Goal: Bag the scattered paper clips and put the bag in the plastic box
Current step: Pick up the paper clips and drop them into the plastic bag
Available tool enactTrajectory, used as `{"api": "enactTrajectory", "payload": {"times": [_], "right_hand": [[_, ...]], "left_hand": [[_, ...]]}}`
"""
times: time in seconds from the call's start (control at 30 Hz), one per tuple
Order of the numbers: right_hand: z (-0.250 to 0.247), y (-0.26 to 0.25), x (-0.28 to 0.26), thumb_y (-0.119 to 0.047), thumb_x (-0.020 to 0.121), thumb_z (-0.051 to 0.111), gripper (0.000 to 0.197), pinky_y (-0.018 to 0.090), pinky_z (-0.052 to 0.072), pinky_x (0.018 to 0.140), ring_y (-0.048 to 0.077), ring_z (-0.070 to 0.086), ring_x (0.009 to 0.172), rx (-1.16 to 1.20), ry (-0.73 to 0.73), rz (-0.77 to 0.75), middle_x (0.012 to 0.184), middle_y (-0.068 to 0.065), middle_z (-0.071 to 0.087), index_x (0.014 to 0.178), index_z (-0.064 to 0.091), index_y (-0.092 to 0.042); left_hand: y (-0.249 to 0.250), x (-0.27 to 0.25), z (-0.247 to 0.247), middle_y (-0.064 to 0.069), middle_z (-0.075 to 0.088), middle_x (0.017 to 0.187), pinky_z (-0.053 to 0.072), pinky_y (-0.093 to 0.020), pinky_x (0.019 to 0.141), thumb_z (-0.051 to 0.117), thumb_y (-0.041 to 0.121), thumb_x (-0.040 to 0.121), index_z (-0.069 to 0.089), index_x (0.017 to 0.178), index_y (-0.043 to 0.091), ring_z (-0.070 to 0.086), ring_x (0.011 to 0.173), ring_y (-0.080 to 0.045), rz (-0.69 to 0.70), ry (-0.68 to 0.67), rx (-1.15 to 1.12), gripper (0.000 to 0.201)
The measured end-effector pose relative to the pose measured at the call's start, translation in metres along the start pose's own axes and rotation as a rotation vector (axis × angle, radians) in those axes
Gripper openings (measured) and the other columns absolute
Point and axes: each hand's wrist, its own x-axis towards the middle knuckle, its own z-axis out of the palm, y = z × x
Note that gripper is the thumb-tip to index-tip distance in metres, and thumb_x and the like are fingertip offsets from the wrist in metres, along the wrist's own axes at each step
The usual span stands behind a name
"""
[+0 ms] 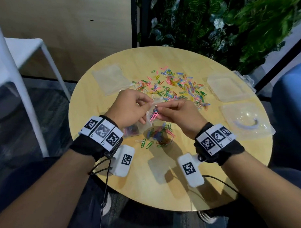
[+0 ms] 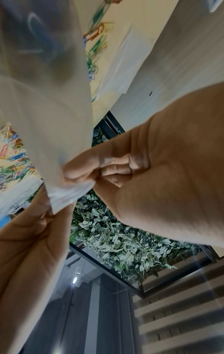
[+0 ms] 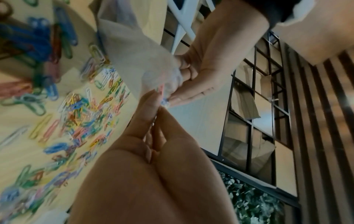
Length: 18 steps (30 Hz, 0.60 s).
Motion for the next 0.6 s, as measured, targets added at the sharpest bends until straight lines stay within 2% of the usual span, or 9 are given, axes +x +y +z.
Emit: {"api": "enactTrajectory", "payload": {"times": [0.1, 0.17, 0.23, 0.27, 0.33, 0.37, 0.43, 0.5, 0.6], "right_hand": [[0.001, 0.002, 0.001, 0.008, 0.092, 0.053, 0.025, 0.025, 0.058, 0.081, 0.018, 0.069, 0.074, -0.059, -0.06, 0.053, 0.099, 0.025, 0.066, 0.115, 0.063, 0.009], [0.0, 0.003, 0.0, 0.011, 0.09, 0.053, 0.032, 0.03, 0.059, 0.082, 0.02, 0.071, 0.075, -0.148, -0.106, 0.066, 0.094, 0.026, 0.065, 0.121, 0.06, 0.006], [-0.003, 0.004, 0.0, 0.009, 0.086, 0.061, 0.029, 0.038, 0.06, 0.078, 0.023, 0.073, 0.073, -0.317, -0.112, 0.0, 0.085, 0.029, 0.069, 0.114, 0.066, 0.004], [-0.004, 0.005, -0.001, 0.006, 0.083, 0.066, 0.023, 0.037, 0.061, 0.073, 0.022, 0.073, 0.07, -0.417, -0.099, -0.053, 0.08, 0.026, 0.072, 0.105, 0.071, 0.002], [-0.004, 0.006, 0.0, 0.001, 0.077, 0.073, 0.012, 0.022, 0.059, 0.061, 0.012, 0.071, 0.06, -0.597, -0.054, -0.175, 0.069, 0.009, 0.073, 0.088, 0.077, -0.005], [-0.003, 0.007, 0.0, -0.002, 0.075, 0.075, 0.01, 0.013, 0.053, 0.057, 0.005, 0.067, 0.055, -0.675, -0.031, -0.234, 0.066, 0.002, 0.072, 0.082, 0.078, -0.008], [0.001, 0.008, -0.001, -0.006, 0.075, 0.072, 0.01, 0.002, 0.042, 0.056, -0.002, 0.059, 0.051, -0.821, 0.002, -0.329, 0.065, -0.007, 0.068, 0.078, 0.078, -0.014], [0.004, 0.011, -0.002, -0.004, 0.078, 0.062, 0.019, 0.001, 0.035, 0.059, -0.007, 0.051, 0.053, -0.962, -0.017, -0.402, 0.066, -0.013, 0.062, 0.08, 0.078, -0.015], [0.006, 0.011, -0.005, 0.001, 0.081, 0.051, 0.027, 0.008, 0.031, 0.057, -0.005, 0.049, 0.054, -1.033, -0.135, -0.472, 0.059, -0.022, 0.051, 0.082, 0.073, -0.015]], "left_hand": [[0.0, -0.001, 0.003, 0.002, 0.069, 0.062, 0.063, -0.047, 0.06, 0.068, 0.013, 0.094, 0.075, 0.101, 0.009, 0.073, 0.052, -0.026, -0.001, 0.017, -0.019, 0.01], [0.0, -0.002, 0.005, 0.006, 0.069, 0.061, 0.063, -0.046, 0.06, 0.069, 0.013, 0.093, 0.075, 0.1, 0.01, 0.072, 0.052, -0.024, 0.006, 0.024, -0.015, 0.009], [0.001, -0.004, 0.007, 0.005, 0.07, 0.061, 0.063, -0.043, 0.059, 0.069, 0.013, 0.093, 0.075, 0.098, 0.013, 0.073, 0.053, -0.024, 0.013, 0.008, -0.01, 0.008], [0.002, -0.005, 0.008, 0.002, 0.071, 0.063, 0.063, -0.041, 0.059, 0.068, 0.012, 0.093, 0.075, 0.098, 0.014, 0.073, 0.054, -0.025, 0.016, -0.007, -0.006, 0.008], [0.003, -0.006, 0.008, -0.003, 0.072, 0.068, 0.063, -0.035, 0.057, 0.067, 0.012, 0.094, 0.074, 0.1, 0.014, 0.074, 0.055, -0.024, 0.016, -0.029, -0.007, 0.009], [0.004, -0.007, 0.008, -0.005, 0.073, 0.069, 0.062, -0.032, 0.056, 0.067, 0.013, 0.094, 0.074, 0.101, 0.013, 0.074, 0.055, -0.024, 0.016, -0.035, -0.013, 0.01], [0.004, -0.009, 0.008, -0.01, 0.073, 0.068, 0.059, -0.027, 0.053, 0.068, 0.014, 0.094, 0.074, 0.102, 0.01, 0.073, 0.054, -0.024, 0.015, -0.041, -0.024, 0.011], [0.003, -0.009, 0.009, -0.01, 0.073, 0.065, 0.058, -0.025, 0.051, 0.068, 0.015, 0.094, 0.075, 0.101, 0.01, 0.072, 0.053, -0.023, 0.016, -0.04, -0.019, 0.011], [0.004, -0.009, 0.008, -0.009, 0.072, 0.064, 0.057, -0.024, 0.05, 0.068, 0.012, 0.094, 0.075, 0.1, 0.01, 0.072, 0.053, -0.022, 0.021, -0.017, -0.011, 0.01]]}}
